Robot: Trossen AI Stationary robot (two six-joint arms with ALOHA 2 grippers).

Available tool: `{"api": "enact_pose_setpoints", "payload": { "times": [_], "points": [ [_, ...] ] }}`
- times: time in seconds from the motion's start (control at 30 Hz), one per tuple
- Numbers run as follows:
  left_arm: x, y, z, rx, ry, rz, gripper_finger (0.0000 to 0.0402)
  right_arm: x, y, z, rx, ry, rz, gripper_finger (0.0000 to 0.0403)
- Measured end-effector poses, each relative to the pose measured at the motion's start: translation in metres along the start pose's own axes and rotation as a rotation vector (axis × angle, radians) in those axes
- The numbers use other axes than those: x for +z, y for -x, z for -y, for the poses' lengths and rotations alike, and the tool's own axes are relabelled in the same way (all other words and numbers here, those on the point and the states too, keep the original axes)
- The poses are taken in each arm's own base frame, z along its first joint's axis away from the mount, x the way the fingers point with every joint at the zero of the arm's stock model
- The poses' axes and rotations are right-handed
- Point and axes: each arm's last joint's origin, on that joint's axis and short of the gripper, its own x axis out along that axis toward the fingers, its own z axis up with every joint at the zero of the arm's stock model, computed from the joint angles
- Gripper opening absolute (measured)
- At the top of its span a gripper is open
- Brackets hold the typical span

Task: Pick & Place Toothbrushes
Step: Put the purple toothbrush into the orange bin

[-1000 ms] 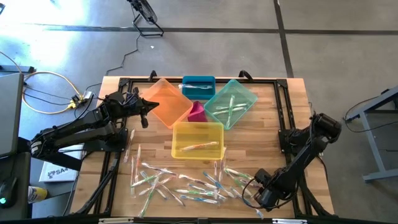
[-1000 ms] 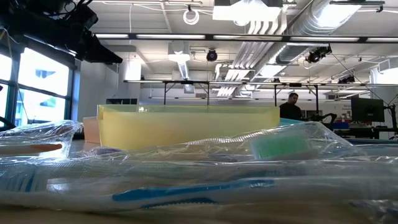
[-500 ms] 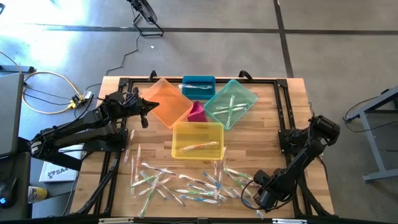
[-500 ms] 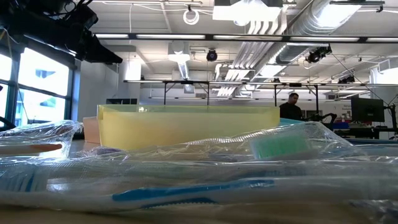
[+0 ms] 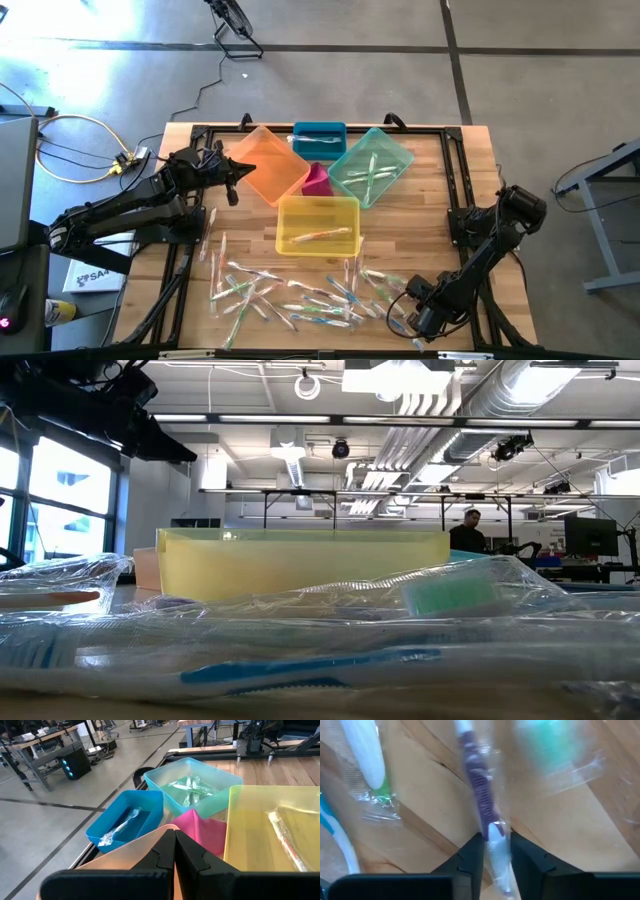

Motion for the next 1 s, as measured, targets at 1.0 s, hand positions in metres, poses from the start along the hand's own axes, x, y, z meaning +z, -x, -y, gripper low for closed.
{"api": "enact_pose_setpoints", "payload": {
  "times": [1.0],
  "points": [
    [0.000, 0.000, 0.000, 0.000, 0.000, -0.002, 0.0000, 0.012, 0.027, 0.017, -0.032, 0.005, 0.010, 0.0039]
  ]
}}
